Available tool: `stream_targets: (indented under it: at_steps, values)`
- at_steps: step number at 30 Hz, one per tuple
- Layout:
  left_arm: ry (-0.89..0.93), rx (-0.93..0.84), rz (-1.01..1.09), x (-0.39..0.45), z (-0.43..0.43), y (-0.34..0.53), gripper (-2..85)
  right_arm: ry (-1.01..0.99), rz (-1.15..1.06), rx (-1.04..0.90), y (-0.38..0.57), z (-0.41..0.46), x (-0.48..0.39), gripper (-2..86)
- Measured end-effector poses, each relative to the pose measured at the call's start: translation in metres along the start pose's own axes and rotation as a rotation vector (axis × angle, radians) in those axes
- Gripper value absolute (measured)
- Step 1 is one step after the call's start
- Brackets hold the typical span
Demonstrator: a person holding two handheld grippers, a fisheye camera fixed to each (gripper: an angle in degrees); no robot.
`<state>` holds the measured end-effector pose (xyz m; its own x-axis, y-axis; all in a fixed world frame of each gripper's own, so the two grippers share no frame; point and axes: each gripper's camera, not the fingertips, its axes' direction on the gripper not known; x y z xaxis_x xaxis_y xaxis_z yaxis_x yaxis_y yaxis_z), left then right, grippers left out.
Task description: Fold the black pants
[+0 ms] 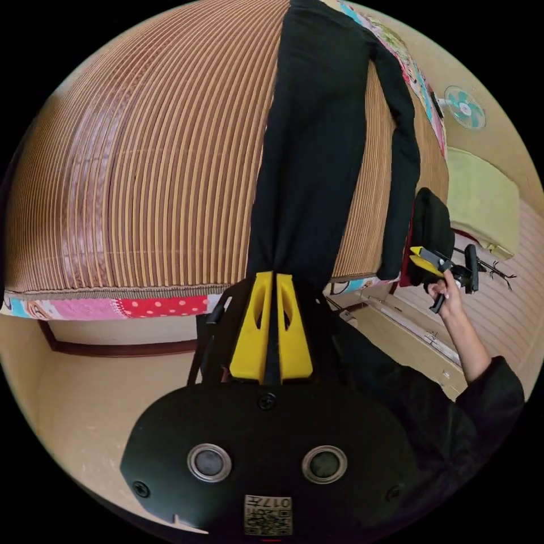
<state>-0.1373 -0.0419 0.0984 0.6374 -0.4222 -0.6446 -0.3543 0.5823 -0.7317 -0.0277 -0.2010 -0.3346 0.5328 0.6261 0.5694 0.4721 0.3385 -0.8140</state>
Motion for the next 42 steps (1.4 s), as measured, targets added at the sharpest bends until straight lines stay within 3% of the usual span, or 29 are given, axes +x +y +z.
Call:
stream_targets:
  at_steps: [2, 5, 8, 10, 13, 19, 23, 26, 29, 37, 42]
  values:
    - [0.123, 0.075, -0.006, -0.005, -0.026, 0.018, 0.2, -0.036, 0.002, -0.008, -0.005, 0.002, 0.024, 12.7]
    - [0.061, 0.105, -0.131, -0.024, -0.050, 0.043, -0.1, -0.073, -0.012, -0.043, -0.009, 0.011, 0.056, 12.6]
    - [-0.017, 0.073, -0.263, -0.033, -0.067, 0.063, 0.8, -0.067, -0.138, -0.069, 0.001, 0.003, 0.073, 6.8]
    - [-0.013, 0.131, -0.277, -0.020, -0.086, 0.078, 5.5, -0.094, -0.228, -0.148, 0.021, -0.008, 0.090, 4.1]
    - [0.030, 0.154, -0.160, 0.034, -0.109, 0.075, 9.4, -0.118, -0.298, -0.044, 0.065, -0.052, 0.115, 3.5]
    - [-0.031, 0.070, 0.278, 0.224, -0.112, 0.028, 14.7, -0.195, -0.540, 0.028, 0.124, -0.131, 0.112, 3.3]
    - [-0.228, -0.058, 0.395, 0.294, -0.075, 0.007, 13.2, -0.322, -0.740, -0.027, 0.131, -0.156, 0.105, 3.4]
    - [-0.260, -0.117, 0.359, 0.285, -0.054, 0.012, 5.9, -0.305, -0.839, -0.267, 0.102, -0.140, 0.123, 3.8]
    - [-0.177, -0.024, 0.314, 0.266, -0.077, 0.027, 4.4, -0.305, -0.834, -0.497, 0.036, -0.135, 0.155, 4.7]
    - [0.124, 0.085, 0.146, 0.210, -0.137, 0.043, 3.7, -0.426, -0.555, -0.036, -0.248, -0.202, 0.120, 14.1]
    - [0.311, 0.141, 0.116, 0.180, -0.191, 0.054, 3.1, -0.574, -0.253, 0.158, -0.322, -0.179, 0.099, 12.5]
